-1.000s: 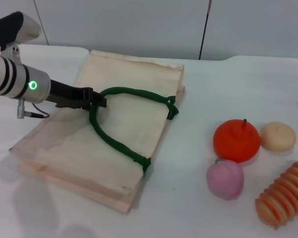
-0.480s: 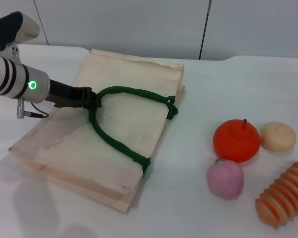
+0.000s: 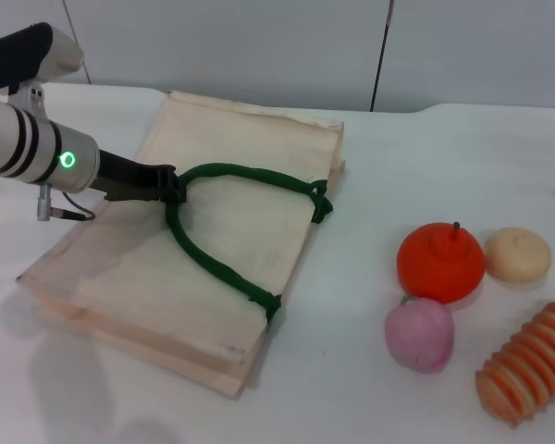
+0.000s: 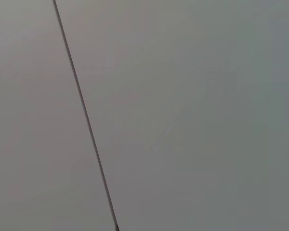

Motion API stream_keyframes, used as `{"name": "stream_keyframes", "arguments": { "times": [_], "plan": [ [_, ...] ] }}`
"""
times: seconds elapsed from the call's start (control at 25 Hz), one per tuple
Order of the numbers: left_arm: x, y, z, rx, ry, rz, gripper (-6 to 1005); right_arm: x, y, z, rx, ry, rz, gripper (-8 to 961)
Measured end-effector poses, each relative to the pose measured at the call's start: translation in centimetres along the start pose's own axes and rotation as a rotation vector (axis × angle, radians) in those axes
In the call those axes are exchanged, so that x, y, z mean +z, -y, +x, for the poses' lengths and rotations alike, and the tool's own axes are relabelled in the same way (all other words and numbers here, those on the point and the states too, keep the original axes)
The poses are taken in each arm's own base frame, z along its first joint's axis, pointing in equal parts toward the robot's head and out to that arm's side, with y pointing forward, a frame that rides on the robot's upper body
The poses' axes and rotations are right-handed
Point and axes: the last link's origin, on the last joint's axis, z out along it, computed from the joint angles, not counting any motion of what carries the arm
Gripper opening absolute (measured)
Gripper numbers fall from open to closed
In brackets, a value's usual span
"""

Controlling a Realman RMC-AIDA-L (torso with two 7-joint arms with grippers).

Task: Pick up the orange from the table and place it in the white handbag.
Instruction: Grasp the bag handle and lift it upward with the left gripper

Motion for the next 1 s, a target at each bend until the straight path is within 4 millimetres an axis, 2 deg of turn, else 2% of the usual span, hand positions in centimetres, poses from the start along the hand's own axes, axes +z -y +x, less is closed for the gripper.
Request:
{"name": "stream_keyframes", "arguments": {
  "times": [0.32,0.6,1.0],
  "plan": [
    [-0.1,-0.1,0.1,0.002,-0.005,-0.008,113,-0.3,0.1,0.2,0.002,-0.003,0.006,575],
    [-0.4,-0.4,0.1,-0.011,-0.018,-0.052,117,-0.4,0.2,0.2,0.003,-0.004,0.008,575],
    [-3.1,-1.3,0.6,0.010,-0.149,-0.274,122,-0.4,0.1,0.3,0.001,-0.007,0.007,576]
  ]
}}
